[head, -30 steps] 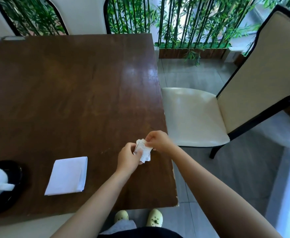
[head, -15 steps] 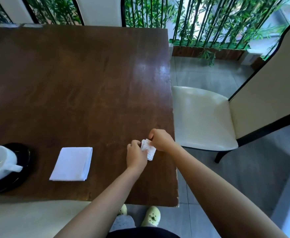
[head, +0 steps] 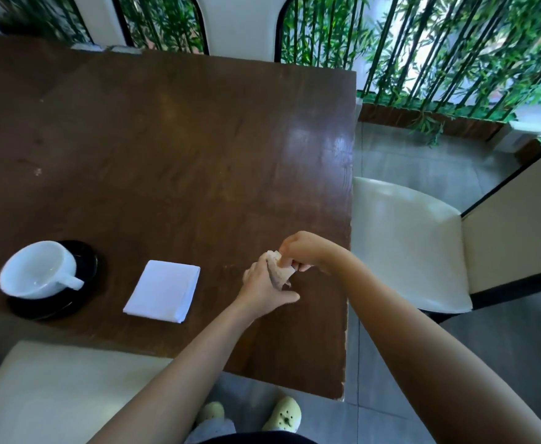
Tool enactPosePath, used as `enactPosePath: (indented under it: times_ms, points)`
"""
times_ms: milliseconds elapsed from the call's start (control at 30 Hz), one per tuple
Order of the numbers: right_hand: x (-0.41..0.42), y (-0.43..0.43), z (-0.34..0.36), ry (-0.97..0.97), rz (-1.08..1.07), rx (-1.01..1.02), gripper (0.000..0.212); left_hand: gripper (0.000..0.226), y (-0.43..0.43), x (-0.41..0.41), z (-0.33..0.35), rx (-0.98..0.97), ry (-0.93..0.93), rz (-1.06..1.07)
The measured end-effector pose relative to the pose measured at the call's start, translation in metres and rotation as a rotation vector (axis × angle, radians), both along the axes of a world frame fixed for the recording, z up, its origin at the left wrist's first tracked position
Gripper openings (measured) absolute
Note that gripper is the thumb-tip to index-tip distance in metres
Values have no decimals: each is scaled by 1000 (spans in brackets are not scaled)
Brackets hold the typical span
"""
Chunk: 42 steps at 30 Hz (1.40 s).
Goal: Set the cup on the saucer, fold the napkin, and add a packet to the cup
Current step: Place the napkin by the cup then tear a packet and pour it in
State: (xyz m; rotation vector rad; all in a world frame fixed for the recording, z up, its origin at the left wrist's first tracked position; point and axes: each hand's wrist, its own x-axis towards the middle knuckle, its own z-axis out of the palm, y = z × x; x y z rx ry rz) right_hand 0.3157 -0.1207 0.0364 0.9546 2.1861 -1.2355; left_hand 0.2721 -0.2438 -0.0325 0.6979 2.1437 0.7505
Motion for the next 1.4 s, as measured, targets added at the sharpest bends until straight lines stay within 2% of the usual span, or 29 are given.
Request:
enactPosePath:
  times_ms: [100,200,300,400,500,600,667,800,900,1033,1200,1300,1400]
  points:
    - [-22,-23,23,41,1,-33,12,85,-17,-9,11,291,-38,147]
    - [-48,-50,42,88,35,-16,19,62,-38,-23,21,519,-28,336]
    - [-76,-83,57,141,77,-54,18,51,-65,-46,30,570,-57,445]
    - [-107,-121,67,203,99,-57,7,59,-96,-75,38,650,-205,535]
    - [-141,-167,75,250,90,-16,5,58,-135,-105,49,686,-195,596]
    - [-165,-197,81,265,79,-38,13,64,-166,-127,56,699,-195,630]
    - [-184,-221,86,285,137,-51,14,54,-193,-147,59,689,-218,614]
    - [-221,-256,93,460,340,107,25,28,-250,-187,79,727,-441,559]
    - [-248,-273,101,608,585,171,27,22,-288,-211,93,735,-550,464]
    - [-274,-294,109,536,845,134,26,30,-320,-235,103,805,-731,484]
    - [-309,-303,110,604,899,150,13,26,-338,-260,102,890,-857,433]
    - [-335,-302,99,597,844,93,8,24,-341,-282,98,839,-753,472]
    - [-364,-298,80,576,691,65,8,43,-342,-307,93,732,-512,675]
